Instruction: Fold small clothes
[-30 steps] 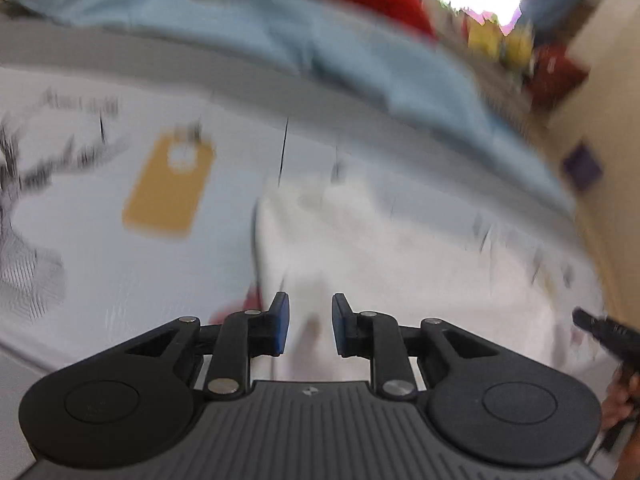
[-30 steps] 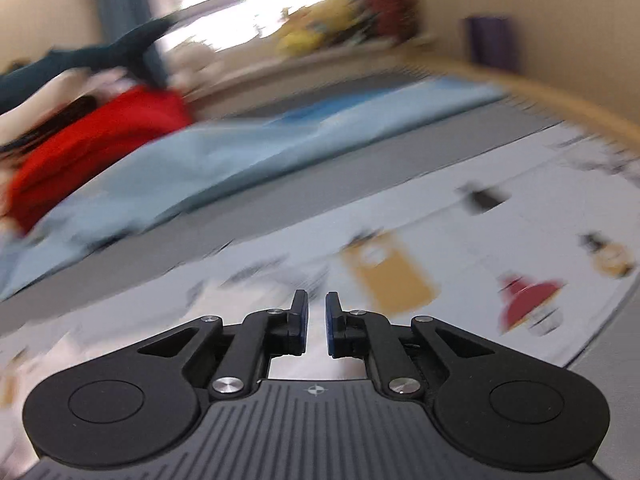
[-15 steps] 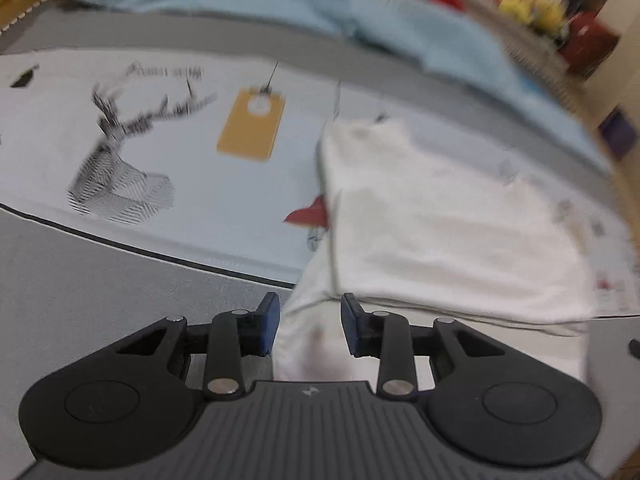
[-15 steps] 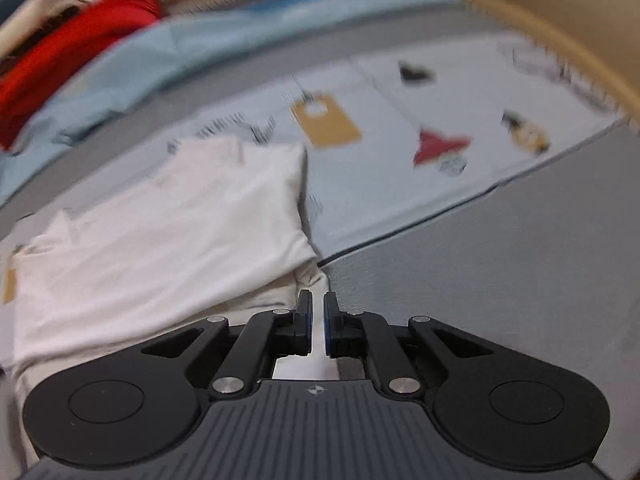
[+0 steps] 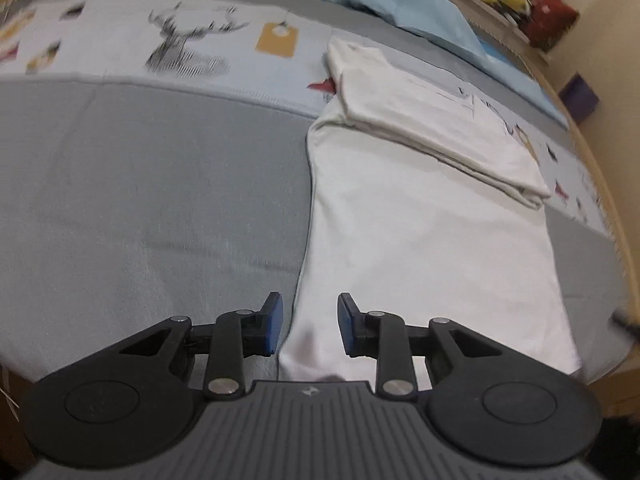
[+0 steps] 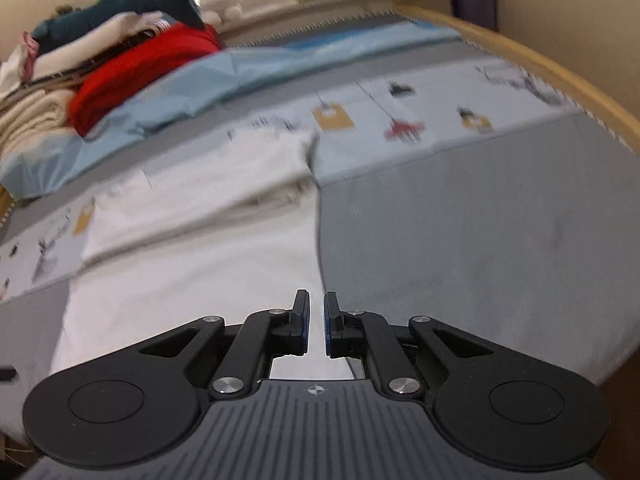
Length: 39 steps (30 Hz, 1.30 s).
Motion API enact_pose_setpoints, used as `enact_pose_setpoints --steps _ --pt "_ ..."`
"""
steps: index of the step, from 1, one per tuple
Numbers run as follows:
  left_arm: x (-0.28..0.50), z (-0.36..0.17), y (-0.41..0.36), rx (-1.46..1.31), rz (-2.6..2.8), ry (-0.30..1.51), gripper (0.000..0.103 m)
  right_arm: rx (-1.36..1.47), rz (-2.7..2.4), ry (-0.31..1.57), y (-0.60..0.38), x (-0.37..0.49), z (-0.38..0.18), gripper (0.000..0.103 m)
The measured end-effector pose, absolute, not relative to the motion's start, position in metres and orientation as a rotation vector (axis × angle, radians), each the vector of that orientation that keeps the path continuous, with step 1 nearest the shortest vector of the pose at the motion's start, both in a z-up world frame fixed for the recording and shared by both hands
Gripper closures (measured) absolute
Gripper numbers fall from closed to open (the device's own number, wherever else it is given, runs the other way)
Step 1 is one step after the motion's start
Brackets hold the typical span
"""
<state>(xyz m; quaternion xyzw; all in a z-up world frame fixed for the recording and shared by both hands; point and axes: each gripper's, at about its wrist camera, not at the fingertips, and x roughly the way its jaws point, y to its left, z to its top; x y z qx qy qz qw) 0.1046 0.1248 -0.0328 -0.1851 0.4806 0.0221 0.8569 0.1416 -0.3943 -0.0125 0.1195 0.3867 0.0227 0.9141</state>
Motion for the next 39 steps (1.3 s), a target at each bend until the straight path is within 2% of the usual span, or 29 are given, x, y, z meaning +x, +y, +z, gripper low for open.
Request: enact_pose_setpoints --steps 4,15,17,18,19,20,21,27,30,33,35,36,39 --pt "0.106 -0.054 0.129 -0.470 0.092 1.061 0.071 0.325 -0.004 0.952 -0.402 0.133 -0.054 0.092" --pt "0.107 -0.096 0.113 -0.417 0.178 1.179 0.069 0.270 -0.008 1.053 -0.397 0.136 -0.092 0.082" --pt "0.105 -0.096 0.108 -0.384 0.164 1.168 0.075 0.249 -0.002 1.072 -0.393 0.137 -0.097 0.082" --pt "0.104 -0.097 0.107 -0.388 0.154 1.169 0.090 0.241 0.001 1.078 -0.392 0.137 -0.098 0.082" --pt "0.103 -0.097 0.107 -0.401 0.146 1.165 0.094 0.229 0.006 1.081 -0.390 0.137 -0.099 0.083" --pt "0.101 -0.097 0.108 -0.409 0.145 1.156 0.095 0.212 0.011 1.083 -0.388 0.136 -0.098 0.093" --pt "0.098 -0.096 0.108 -0.415 0.145 1.145 0.096 0.200 0.011 1.080 -0.386 0.136 -0.097 0.096" --pt "0.078 -0.077 0.089 -0.422 0.070 1.091 0.096 0.252 -0.051 0.925 -0.406 0.123 -0.061 0.097" --pt "0.080 -0.088 0.089 -0.406 0.109 1.153 0.095 0.270 -0.118 0.931 -0.414 0.122 -0.062 0.097" --pt "0.085 -0.094 0.095 -0.422 0.152 1.187 0.091 0.259 -0.129 1.023 -0.411 0.125 -0.080 0.095" --pt "0.087 -0.092 0.095 -0.443 0.150 1.168 0.079 0.251 -0.137 1.051 -0.408 0.125 -0.086 0.093" --pt "0.088 -0.090 0.096 -0.447 0.149 1.158 0.067 0.244 -0.147 1.052 -0.408 0.125 -0.086 0.087" --pt "0.091 -0.094 0.096 -0.443 0.156 1.164 0.066 0.258 -0.151 1.048 -0.410 0.127 -0.087 0.081"
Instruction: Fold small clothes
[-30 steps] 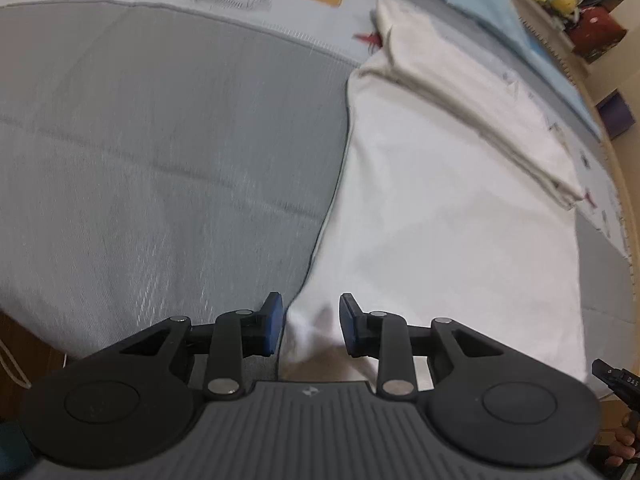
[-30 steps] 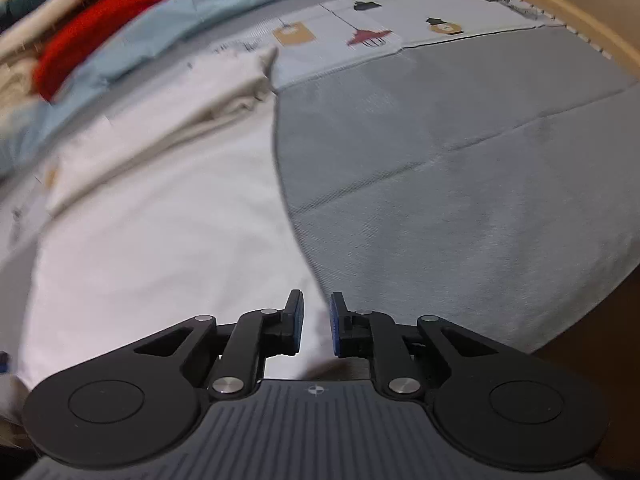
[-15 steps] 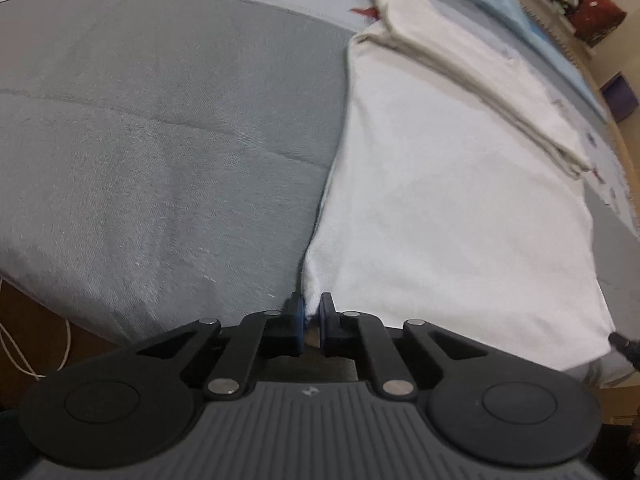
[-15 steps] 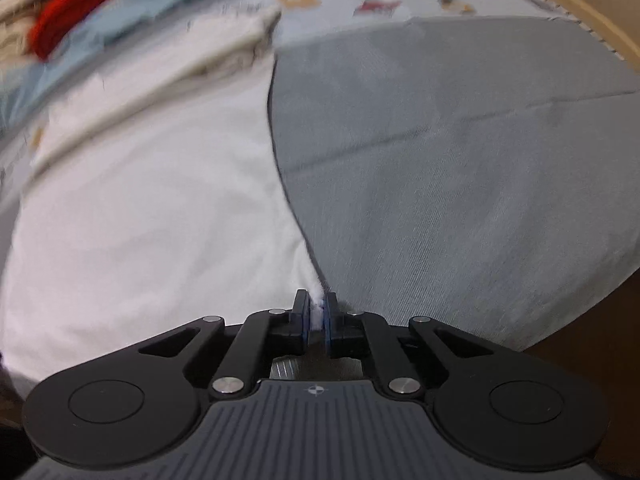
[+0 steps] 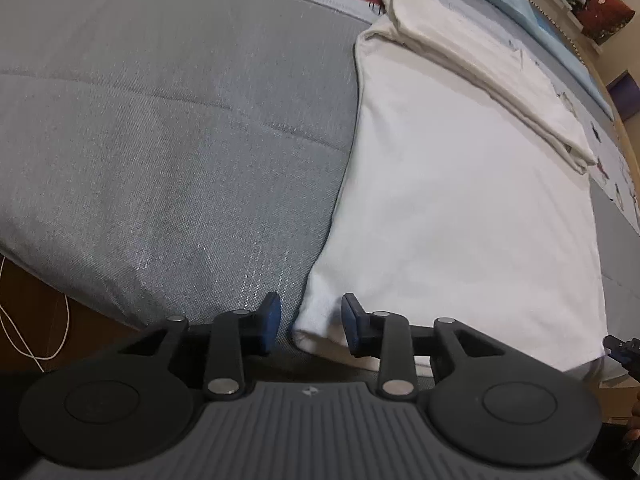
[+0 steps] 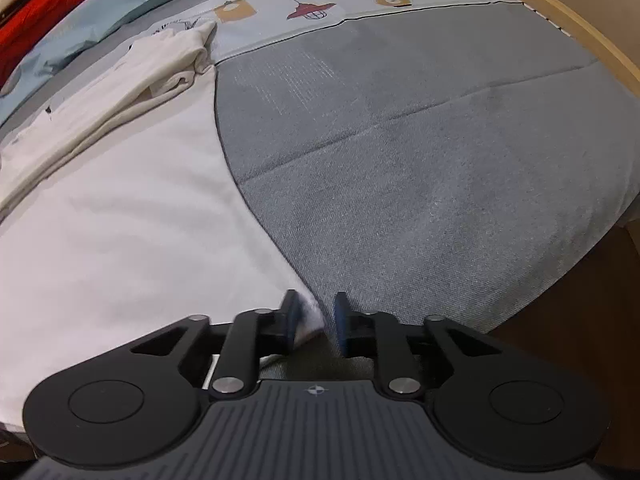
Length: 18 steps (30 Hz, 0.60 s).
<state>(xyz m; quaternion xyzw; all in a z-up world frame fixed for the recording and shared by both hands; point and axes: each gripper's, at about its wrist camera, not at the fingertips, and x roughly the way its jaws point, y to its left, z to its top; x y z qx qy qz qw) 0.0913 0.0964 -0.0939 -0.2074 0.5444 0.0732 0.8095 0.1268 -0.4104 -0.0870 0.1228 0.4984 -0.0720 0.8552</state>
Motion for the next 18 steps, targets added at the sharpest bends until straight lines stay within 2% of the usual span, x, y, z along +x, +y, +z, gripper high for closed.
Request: enact_pose_setpoints --steps 2,3,4,5,6,7,12,18 --pt "0.095 -0.096 0.092 -0.429 0.153 1.167 0.068 0.261 -0.146 1.070 -0.410 0.129 -0.091 0.081" --pt "0.098 -0.096 0.091 -0.414 0.145 1.165 0.076 0.252 -0.139 1.088 -0.408 0.130 -0.094 0.081" --pt "0.094 -0.094 0.087 -0.404 0.130 1.163 0.097 0.238 -0.132 1.096 -0.407 0.134 -0.096 0.081" --pt "0.094 -0.094 0.086 -0.407 0.117 1.163 0.096 0.211 -0.123 1.093 -0.403 0.134 -0.096 0.082" --pt "0.092 -0.094 0.086 -0.404 0.116 1.155 0.096 0.188 -0.110 1.091 -0.399 0.136 -0.096 0.092" --pt "0.091 -0.093 0.086 -0.396 0.119 1.143 0.097 0.171 -0.095 1.086 -0.396 0.135 -0.094 0.096" --pt "0.092 -0.094 0.090 -0.420 0.125 1.149 0.095 0.200 -0.083 1.024 -0.399 0.129 -0.080 0.096" --pt "0.092 -0.097 0.086 -0.386 0.118 1.178 0.092 0.169 -0.090 1.093 -0.396 0.131 -0.092 0.091"
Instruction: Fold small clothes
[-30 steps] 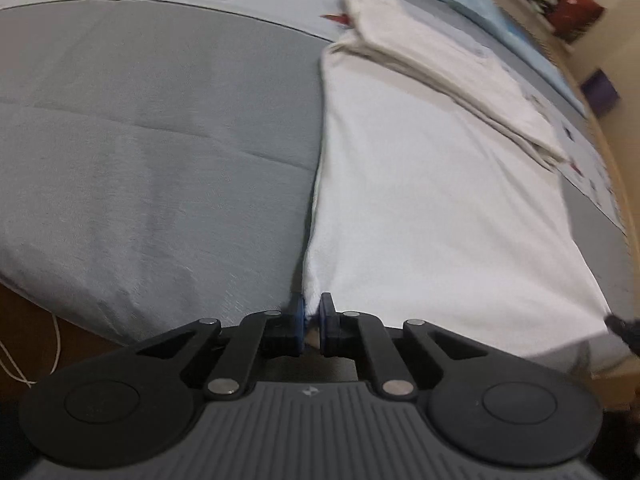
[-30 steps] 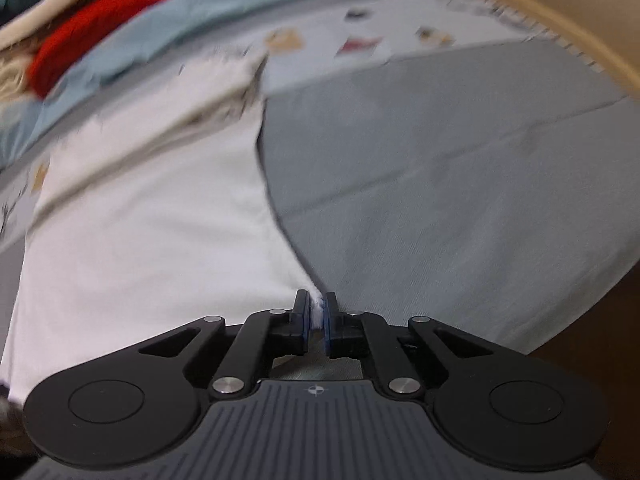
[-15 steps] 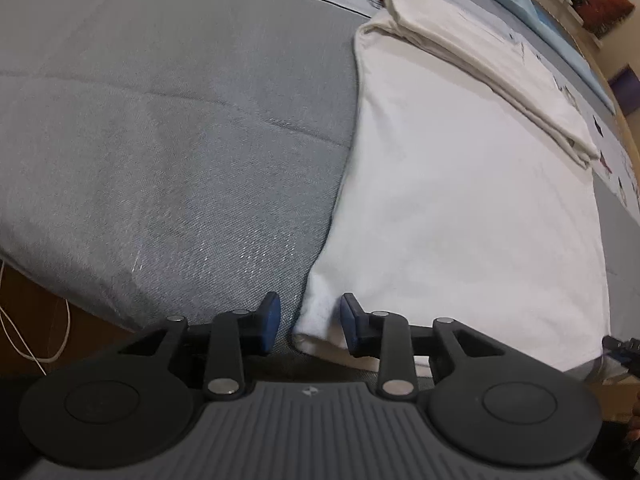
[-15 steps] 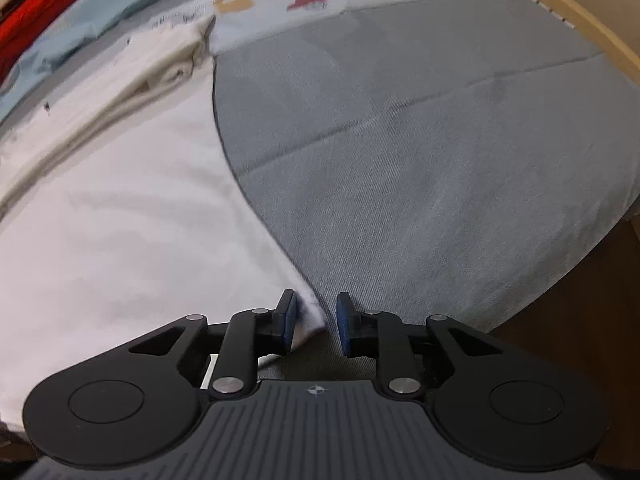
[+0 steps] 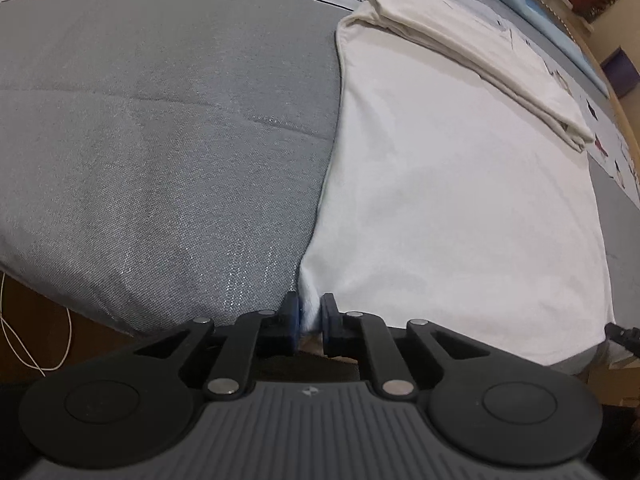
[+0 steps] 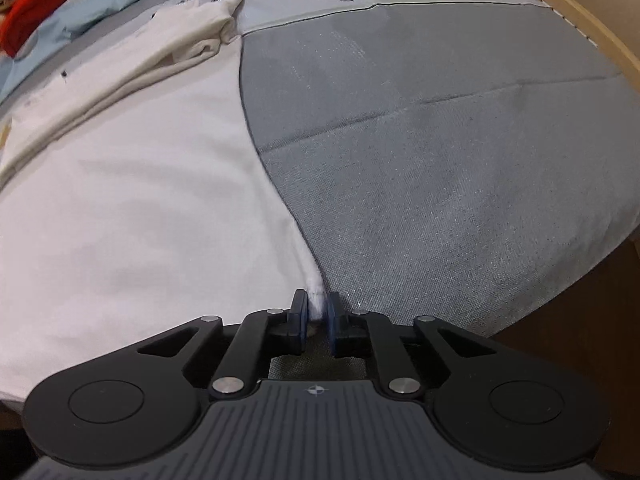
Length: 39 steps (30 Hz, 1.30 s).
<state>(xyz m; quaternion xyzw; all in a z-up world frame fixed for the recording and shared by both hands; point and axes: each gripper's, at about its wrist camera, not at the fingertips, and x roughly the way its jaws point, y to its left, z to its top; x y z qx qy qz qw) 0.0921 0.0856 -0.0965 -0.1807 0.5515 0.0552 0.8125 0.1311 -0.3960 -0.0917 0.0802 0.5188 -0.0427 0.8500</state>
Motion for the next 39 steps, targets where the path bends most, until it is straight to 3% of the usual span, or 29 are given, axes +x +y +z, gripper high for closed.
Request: enact_pose_setpoints --steps 13,23,26,33,39 --pt "0.093 -0.096 0.085 -0.371 0.106 1.172 0.095 0.155 -0.085 1.037 -0.393 0.128 -0.083 0.096" --pt "0.096 -0.099 0.084 -0.360 0.107 1.180 0.094 0.127 -0.089 1.091 -0.390 0.130 -0.093 0.091" --pt "0.096 -0.098 0.083 -0.349 0.103 1.175 0.095 0.130 -0.092 1.078 -0.391 0.131 -0.091 0.095" --pt "0.091 -0.081 0.077 -0.315 0.086 1.107 0.096 0.166 -0.061 0.938 -0.392 0.123 -0.066 0.097" --pt "0.073 -0.035 0.075 -0.326 0.030 0.977 0.097 0.164 0.046 0.750 -0.387 0.103 -0.010 0.097"
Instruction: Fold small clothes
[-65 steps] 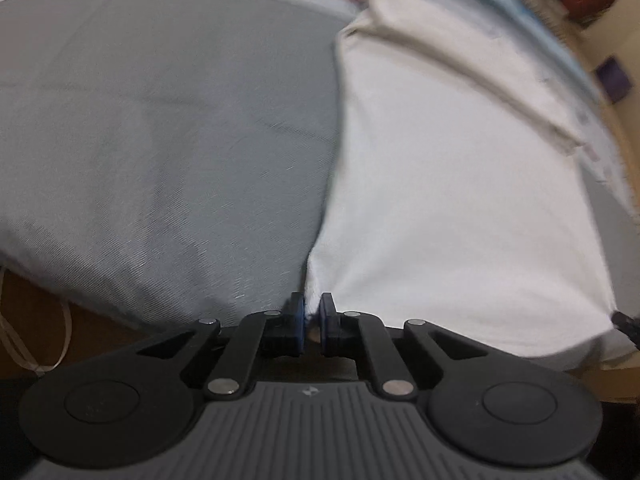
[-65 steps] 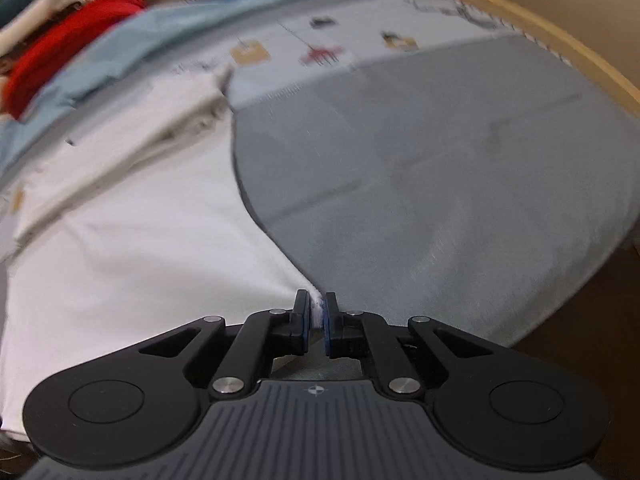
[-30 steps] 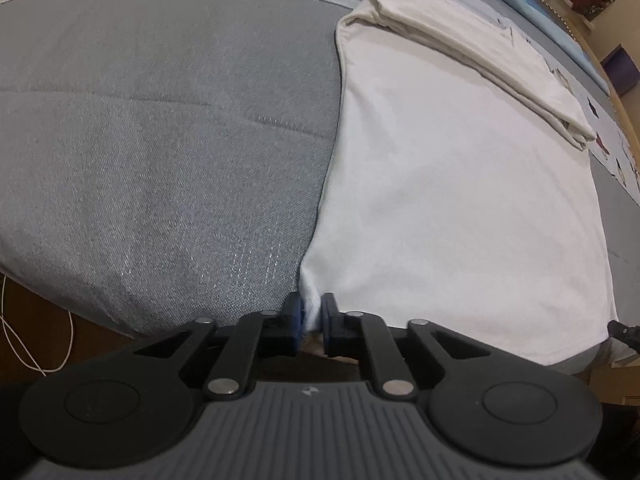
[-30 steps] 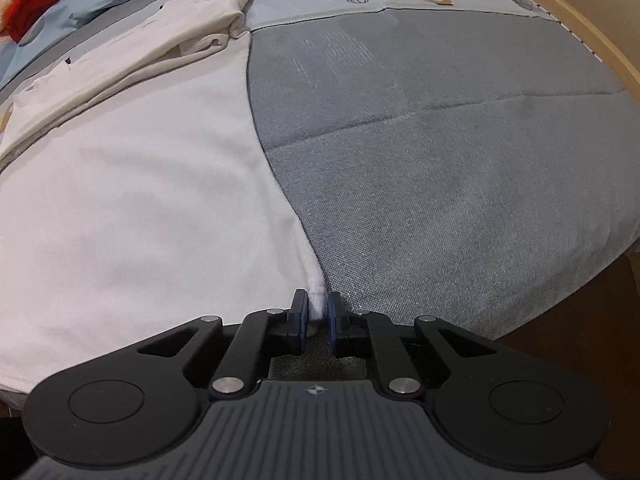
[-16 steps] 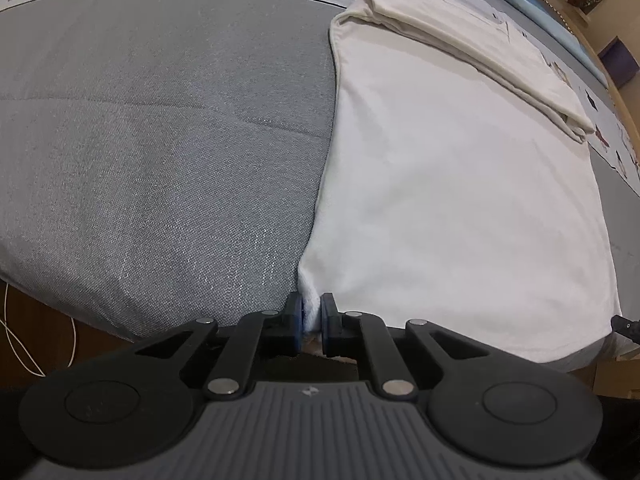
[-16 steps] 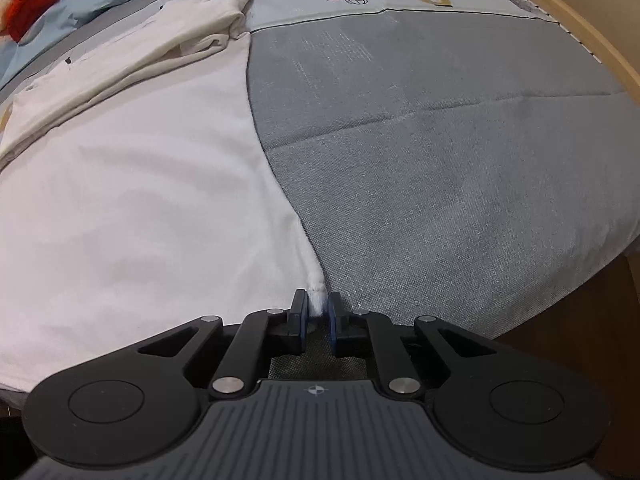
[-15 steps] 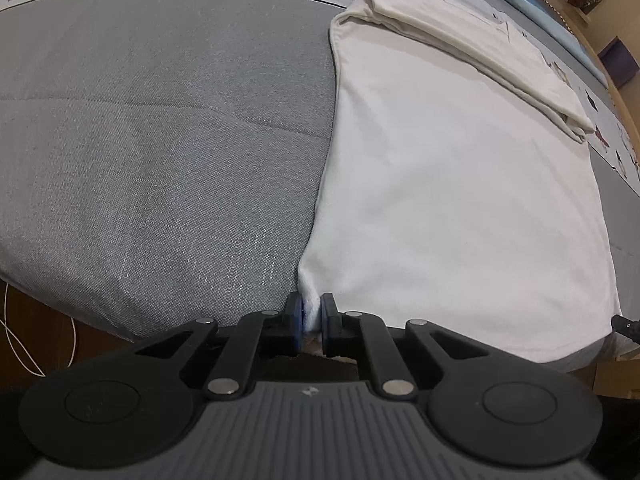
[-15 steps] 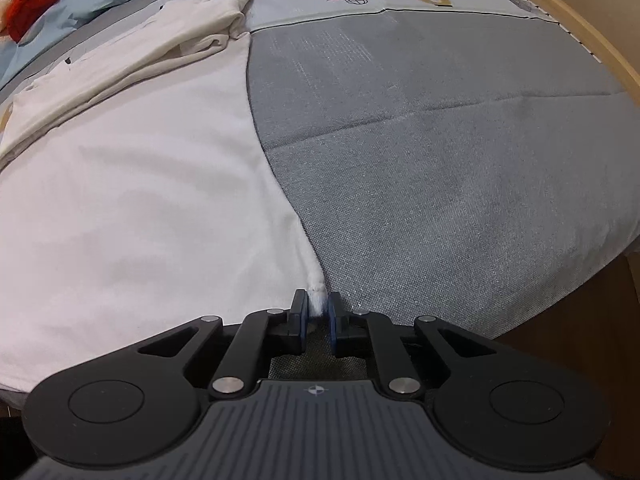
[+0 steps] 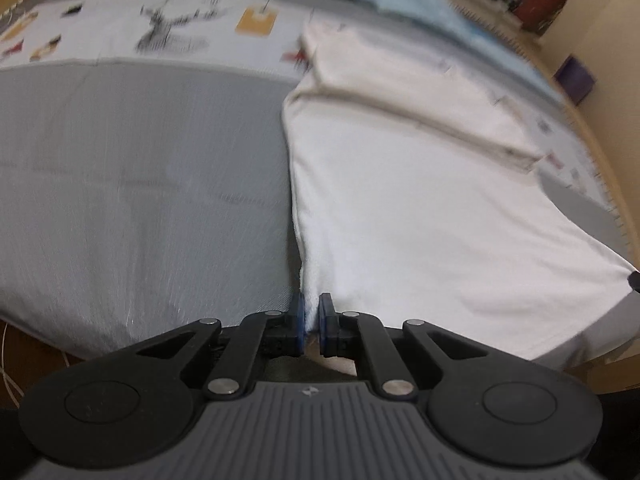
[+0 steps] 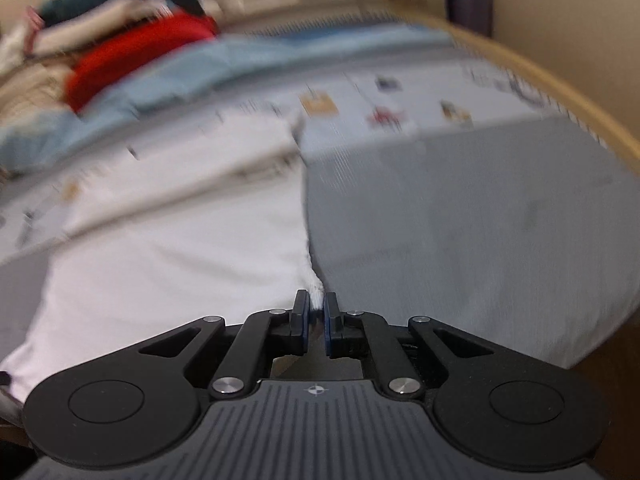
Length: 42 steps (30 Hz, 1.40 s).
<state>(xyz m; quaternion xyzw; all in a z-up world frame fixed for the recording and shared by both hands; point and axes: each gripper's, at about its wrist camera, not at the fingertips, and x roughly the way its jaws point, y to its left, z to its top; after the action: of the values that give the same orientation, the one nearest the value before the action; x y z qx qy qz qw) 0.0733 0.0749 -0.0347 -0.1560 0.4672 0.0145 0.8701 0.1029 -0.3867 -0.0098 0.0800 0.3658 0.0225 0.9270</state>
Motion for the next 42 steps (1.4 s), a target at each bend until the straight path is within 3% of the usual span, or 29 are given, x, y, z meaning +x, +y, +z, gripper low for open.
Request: enact_pose_setpoints --steps 10,16,24,30,42 --pt "-0.028 0.067 0.091 -0.445 -0.043 0.762 0.097 0.241 0.196 0.537 -0.414 0.009 0.085 0.098" --pt "-0.035 0.076 0.098 -0.481 -0.015 0.755 0.097 0.267 0.195 0.473 -0.429 -0.041 0.097 0.098" --pt "0.046 0.046 0.116 -0.472 -0.015 0.815 0.097 0.273 0.120 0.505 -0.427 0.027 0.078 0.098" --pt "0.127 0.028 0.108 -0.281 0.010 0.755 0.097 0.177 0.075 0.566 -0.418 0.110 0.059 0.098" --pt "0.213 -0.029 0.127 -0.404 0.095 0.932 0.097 0.131 -0.002 0.725 -0.398 0.208 0.006 0.098"
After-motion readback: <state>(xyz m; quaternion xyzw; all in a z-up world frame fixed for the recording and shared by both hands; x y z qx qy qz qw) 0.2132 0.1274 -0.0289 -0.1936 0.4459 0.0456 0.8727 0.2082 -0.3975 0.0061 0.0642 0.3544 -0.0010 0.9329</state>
